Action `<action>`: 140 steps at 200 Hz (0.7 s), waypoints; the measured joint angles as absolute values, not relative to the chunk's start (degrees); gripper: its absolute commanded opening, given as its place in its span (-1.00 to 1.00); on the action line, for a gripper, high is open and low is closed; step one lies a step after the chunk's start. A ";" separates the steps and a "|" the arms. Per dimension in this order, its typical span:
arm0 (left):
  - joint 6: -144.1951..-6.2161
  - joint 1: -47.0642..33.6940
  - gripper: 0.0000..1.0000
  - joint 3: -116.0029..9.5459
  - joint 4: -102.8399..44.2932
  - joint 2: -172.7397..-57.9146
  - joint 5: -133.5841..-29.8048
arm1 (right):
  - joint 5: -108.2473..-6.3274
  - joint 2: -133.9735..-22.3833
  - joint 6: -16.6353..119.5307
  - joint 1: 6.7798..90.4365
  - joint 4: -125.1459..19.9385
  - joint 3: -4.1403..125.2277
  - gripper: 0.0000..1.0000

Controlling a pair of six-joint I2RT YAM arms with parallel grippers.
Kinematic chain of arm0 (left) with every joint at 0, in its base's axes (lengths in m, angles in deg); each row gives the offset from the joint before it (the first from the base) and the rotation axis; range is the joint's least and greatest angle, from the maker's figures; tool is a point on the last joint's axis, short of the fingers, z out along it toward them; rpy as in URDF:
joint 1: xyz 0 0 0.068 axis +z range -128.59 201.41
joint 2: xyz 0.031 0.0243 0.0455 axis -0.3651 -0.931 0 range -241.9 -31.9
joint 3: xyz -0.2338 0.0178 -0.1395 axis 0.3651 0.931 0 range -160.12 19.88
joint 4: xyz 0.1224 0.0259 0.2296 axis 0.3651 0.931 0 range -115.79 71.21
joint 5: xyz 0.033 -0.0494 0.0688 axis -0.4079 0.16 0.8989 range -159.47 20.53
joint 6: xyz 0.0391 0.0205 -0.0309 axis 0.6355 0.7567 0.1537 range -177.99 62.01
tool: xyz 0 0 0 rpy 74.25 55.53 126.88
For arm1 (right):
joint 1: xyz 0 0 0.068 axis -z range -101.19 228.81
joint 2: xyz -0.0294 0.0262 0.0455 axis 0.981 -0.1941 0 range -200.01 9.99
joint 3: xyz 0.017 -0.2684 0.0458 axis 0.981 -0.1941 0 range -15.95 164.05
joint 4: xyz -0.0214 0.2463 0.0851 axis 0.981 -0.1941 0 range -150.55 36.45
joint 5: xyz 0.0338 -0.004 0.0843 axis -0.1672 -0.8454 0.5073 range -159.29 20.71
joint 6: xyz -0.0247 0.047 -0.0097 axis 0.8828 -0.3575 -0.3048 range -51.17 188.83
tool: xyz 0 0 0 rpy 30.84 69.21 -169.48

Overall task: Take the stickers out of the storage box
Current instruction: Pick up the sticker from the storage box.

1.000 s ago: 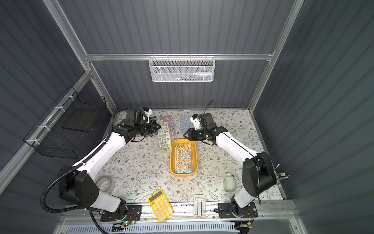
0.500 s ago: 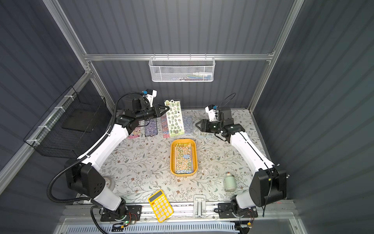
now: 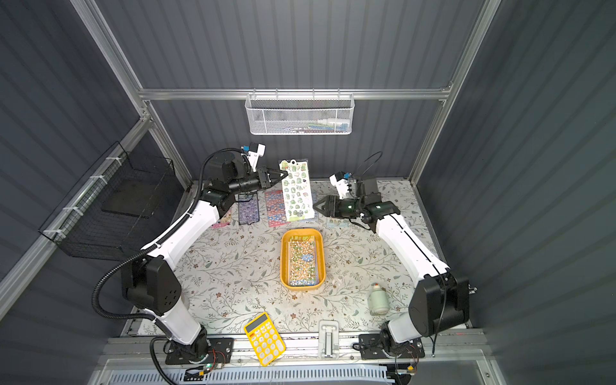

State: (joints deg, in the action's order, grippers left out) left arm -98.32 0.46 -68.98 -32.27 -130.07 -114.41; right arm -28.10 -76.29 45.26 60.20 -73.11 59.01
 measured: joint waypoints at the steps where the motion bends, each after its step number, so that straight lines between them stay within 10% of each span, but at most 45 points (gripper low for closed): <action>1: -98.34 0.46 -1.00 -68.87 -32.38 -130.07 -114.48 | -28.08 -76.36 45.26 60.07 -73.06 59.06 0.05; 112: -100.46 0.46 -1.00 -61.73 -36.58 -127.45 -115.57 | -23.44 -78.72 37.72 55.78 -64.84 59.30 -1.00; 140: -99.57 0.46 -0.42 -61.73 -36.12 -127.10 -114.57 | -23.49 -78.57 37.59 55.78 -64.04 58.88 -1.00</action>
